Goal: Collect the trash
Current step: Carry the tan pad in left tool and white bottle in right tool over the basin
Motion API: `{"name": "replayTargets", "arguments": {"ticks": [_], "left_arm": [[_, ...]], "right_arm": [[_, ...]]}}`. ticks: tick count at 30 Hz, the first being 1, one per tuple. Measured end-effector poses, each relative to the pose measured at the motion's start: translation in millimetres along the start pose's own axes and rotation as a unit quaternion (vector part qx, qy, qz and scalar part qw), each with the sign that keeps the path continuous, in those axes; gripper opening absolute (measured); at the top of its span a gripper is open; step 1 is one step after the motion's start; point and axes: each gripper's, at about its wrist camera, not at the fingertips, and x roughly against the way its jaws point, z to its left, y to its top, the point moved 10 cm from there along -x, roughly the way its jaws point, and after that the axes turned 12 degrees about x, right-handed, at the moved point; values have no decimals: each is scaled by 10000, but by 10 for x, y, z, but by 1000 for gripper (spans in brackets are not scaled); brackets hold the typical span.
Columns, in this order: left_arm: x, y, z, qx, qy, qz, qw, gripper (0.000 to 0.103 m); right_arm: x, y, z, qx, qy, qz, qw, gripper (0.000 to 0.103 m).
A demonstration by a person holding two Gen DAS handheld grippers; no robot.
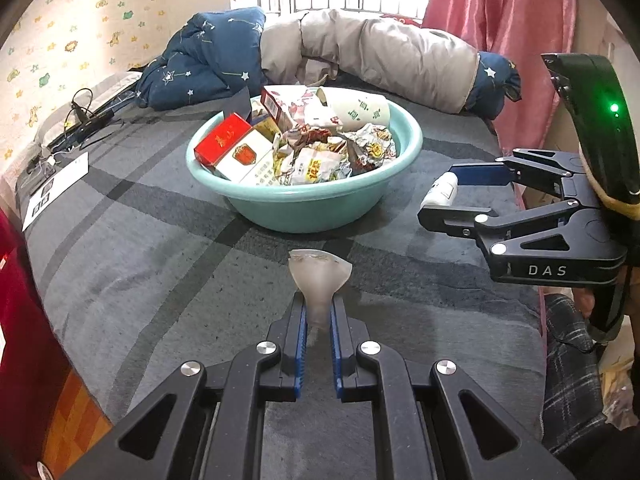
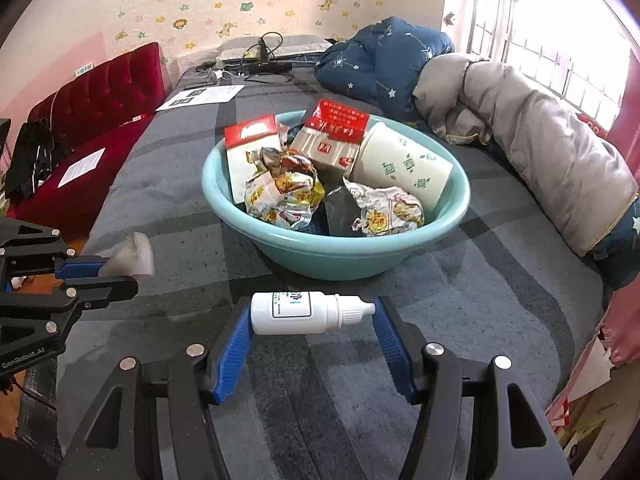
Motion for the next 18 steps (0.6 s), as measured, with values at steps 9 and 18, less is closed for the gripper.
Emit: {"name": "replayTargets", "arguments": {"ticks": [9,18], "left_arm": [[79,83,-8,-17,58,-90,9999,11],[152,227,-1,-74,120,-178,9997,11]], "right_arm": [[209,60,-81,-30,-124,-167,9998,64],[379,176,-206,-37,-258,-309,9992,64]]}}
